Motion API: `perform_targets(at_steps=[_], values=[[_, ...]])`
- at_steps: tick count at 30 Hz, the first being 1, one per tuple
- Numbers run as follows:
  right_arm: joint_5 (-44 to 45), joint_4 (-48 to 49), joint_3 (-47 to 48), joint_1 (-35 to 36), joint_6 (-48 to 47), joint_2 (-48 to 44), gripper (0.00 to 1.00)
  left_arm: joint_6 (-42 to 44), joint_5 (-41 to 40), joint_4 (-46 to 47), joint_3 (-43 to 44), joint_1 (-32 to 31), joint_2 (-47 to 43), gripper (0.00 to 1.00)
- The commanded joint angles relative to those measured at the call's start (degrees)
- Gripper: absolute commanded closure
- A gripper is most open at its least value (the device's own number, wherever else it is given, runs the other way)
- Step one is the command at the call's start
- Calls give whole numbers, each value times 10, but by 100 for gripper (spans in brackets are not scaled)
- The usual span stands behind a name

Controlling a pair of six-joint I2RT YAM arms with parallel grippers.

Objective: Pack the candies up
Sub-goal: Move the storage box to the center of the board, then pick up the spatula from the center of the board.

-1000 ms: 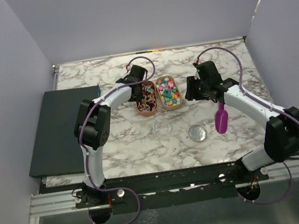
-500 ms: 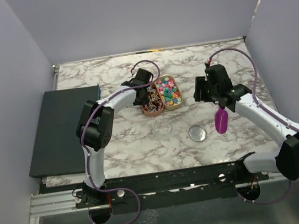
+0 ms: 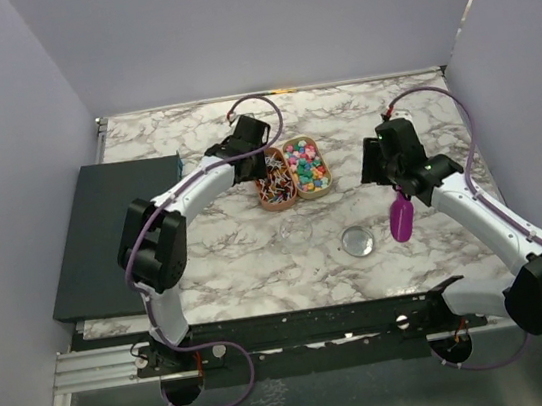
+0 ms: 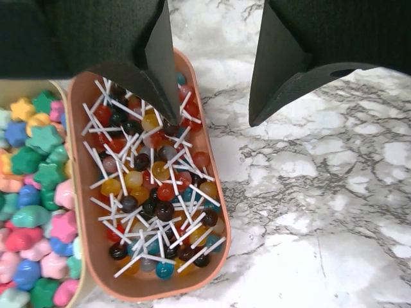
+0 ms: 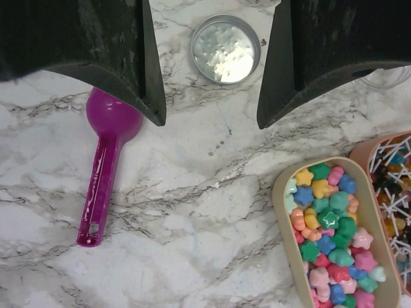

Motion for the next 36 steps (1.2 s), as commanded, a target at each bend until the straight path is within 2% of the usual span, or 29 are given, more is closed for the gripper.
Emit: perform_targets(at_steps=[1, 5, 13, 17, 24, 28, 33, 36], values=[[56, -19, -4, 2, 11, -2, 36, 21, 1, 0, -20, -4, -75, 49], [90, -29, -3, -1, 18, 10, 33, 48, 34, -1, -44, -5, -127, 44], [102, -12, -34, -41, 30, 28, 28, 86, 94, 3, -113, -6, -241, 25], [114, -8, -41, -56, 27, 45, 27, 99, 109, 6, -147, -9, -285, 22], [23, 42, -68, -151, 21, 77, 27, 106, 122, 54, -229, -9, -350, 18], [19, 45, -53, -166, 19, 126, 27, 108, 133, 75, -261, -9, -372, 12], [-16, 64, -43, -173, 21, 164, 27, 102, 118, 80, -270, -19, -389, 1], [-12, 68, -41, -175, 20, 180, 27, 100, 110, 80, -273, -29, -392, 1]])
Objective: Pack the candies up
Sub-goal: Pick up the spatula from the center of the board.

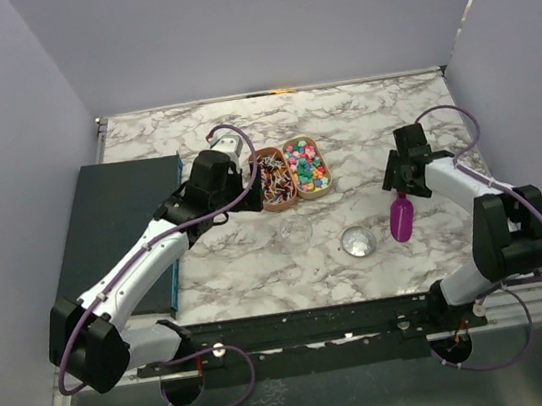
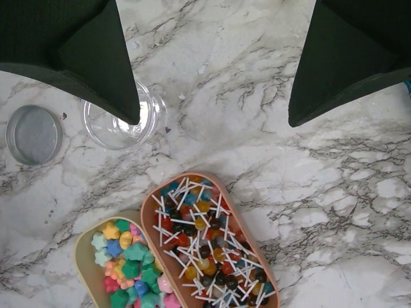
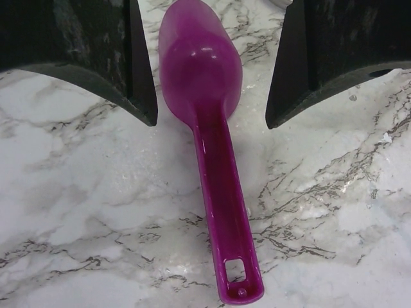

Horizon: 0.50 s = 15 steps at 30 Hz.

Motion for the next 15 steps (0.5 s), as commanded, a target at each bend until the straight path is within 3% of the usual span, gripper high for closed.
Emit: perform_targets(at_steps=[1, 5, 15], values=[[-17, 26, 14, -8, 2, 21, 28, 2, -6, 20, -7, -15, -19, 1], [-14, 38, 3, -9, 9, 32, 30, 6, -17, 20, -7, -16, -20, 1], [-4, 52, 5, -10, 8, 68, 48, -12, -45, 20, -8, -16, -13, 1]])
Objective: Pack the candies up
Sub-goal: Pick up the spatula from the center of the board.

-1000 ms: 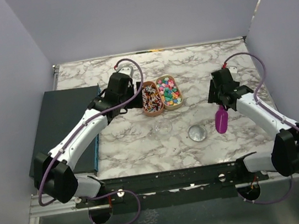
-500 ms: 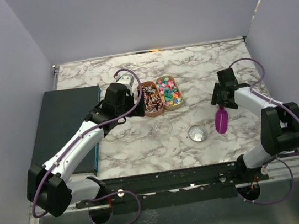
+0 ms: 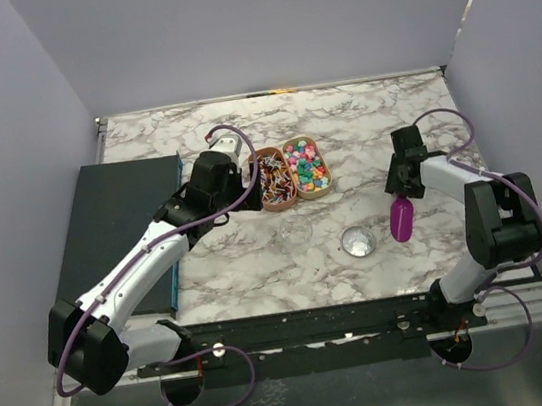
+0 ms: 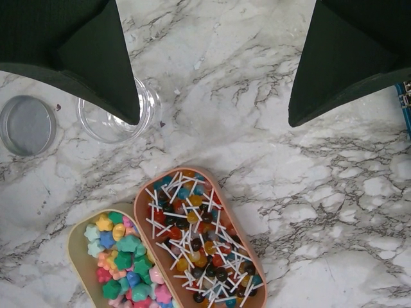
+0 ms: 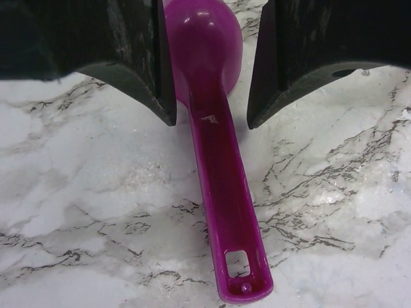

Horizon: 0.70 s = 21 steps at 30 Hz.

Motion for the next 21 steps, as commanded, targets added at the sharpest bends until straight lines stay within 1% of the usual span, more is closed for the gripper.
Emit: perform_targets(at_steps=[1, 4, 6, 10, 11, 16, 21], values=[[6, 20, 0, -4, 6, 18, 50, -5, -17, 10, -6, -2, -3, 1], [7, 20, 0, -4, 5, 25, 61, -3, -21, 8, -7, -2, -4, 1], [8, 19, 1, -4, 4, 24, 71, -3, -17, 8, -7, -2, -6, 1], [4, 10, 4, -4, 4, 3, 95, -1, -12, 8, -6, -2, -9, 1], [-2, 7, 5, -4, 3, -5, 99, 0, -10, 7, -6, -2, -9, 1], [-59, 9, 5, -3, -3, -74, 99, 2, 7, 8, -5, -2, -13, 1], [-155, 41, -7, 1, 14, -169, 99, 3, 42, 12, -4, -2, -16, 1]])
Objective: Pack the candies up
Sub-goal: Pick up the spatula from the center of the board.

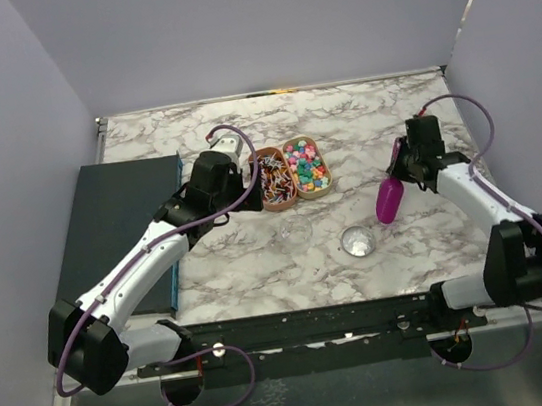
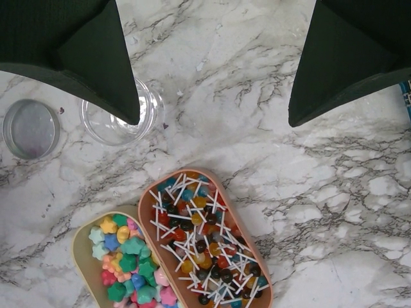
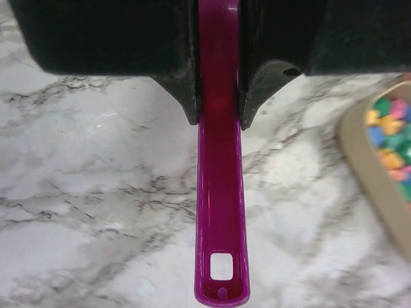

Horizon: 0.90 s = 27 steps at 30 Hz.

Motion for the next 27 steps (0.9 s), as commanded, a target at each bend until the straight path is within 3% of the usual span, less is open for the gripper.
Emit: perform_targets(at_steps=[1, 6, 12, 21, 27], values=[[-120, 40, -8, 3, 21, -88, 99, 1, 47, 16, -5, -2, -18, 1], [-223, 104, -31, 16, 76, -163, 99, -32, 117, 45, -17, -2, -33, 1], [-276, 160, -39, 36, 152, -211, 99, -94, 199, 112, -50, -2, -61, 1], [-254, 251, -41, 117, 280, -230, 99, -218, 320, 296, -120, -5, -104, 1], [-242, 308, -36, 183, 318, -209, 99, -298, 356, 401, -153, -10, -121, 1]])
